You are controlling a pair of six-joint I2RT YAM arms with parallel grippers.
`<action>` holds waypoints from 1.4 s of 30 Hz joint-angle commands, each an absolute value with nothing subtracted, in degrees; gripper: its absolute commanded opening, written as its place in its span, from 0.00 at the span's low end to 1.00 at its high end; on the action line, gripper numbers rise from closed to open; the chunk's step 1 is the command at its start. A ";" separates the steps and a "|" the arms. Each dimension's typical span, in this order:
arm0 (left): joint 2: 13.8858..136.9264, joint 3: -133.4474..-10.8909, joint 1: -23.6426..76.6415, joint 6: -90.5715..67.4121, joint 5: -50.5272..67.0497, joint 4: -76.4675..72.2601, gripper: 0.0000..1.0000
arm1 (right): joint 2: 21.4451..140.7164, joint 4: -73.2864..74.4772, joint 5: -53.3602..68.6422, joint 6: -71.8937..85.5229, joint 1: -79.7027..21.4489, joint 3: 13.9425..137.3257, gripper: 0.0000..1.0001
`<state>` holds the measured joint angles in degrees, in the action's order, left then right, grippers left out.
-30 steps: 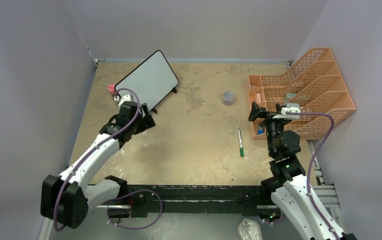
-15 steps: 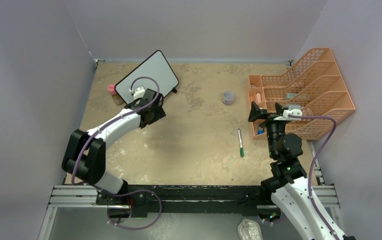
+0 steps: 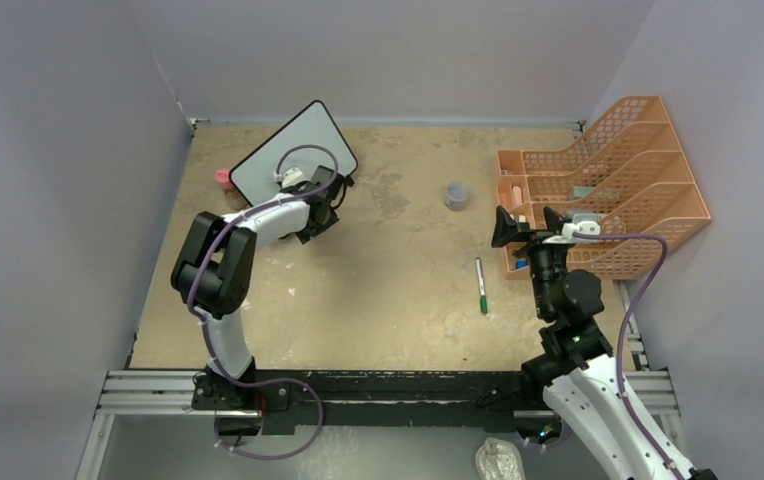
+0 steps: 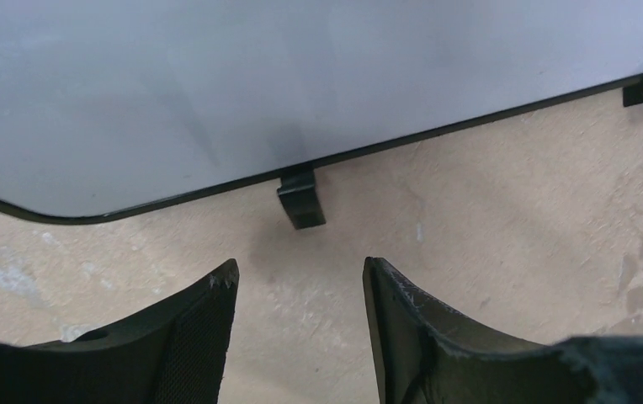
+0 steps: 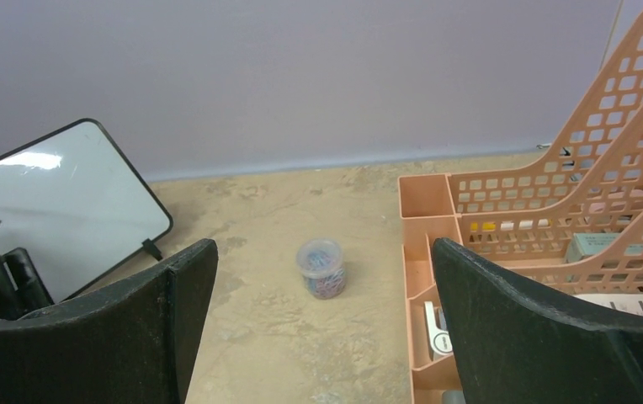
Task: Write a sentence on the whiteboard
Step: Move the whiteboard to the center of the board.
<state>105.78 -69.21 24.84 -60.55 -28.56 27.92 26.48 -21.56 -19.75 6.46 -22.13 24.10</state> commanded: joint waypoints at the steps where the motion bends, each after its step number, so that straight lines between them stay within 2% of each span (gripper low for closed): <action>1: 107.64 -73.69 24.96 -64.49 -32.05 28.03 0.54 | 26.23 -25.36 -18.78 6.77 -23.26 24.09 0.99; 13: 111.64 -75.17 24.87 -68.36 -37.47 29.99 0.48 | 26.15 -26.29 -19.07 6.59 -24.61 23.56 0.99; 28: 112.10 -74.98 24.78 -67.28 -38.05 27.42 0.24 | 25.60 -26.75 -19.08 6.41 -24.79 23.29 0.99; 39: 106.97 -66.71 24.93 -62.51 -33.50 23.48 0.01 | 25.04 -26.69 -18.97 6.42 -25.02 23.29 0.99; 42: 104.94 -63.90 25.09 -60.39 -31.48 21.56 0.00 | 25.03 -26.69 -18.90 6.42 -25.03 23.33 0.99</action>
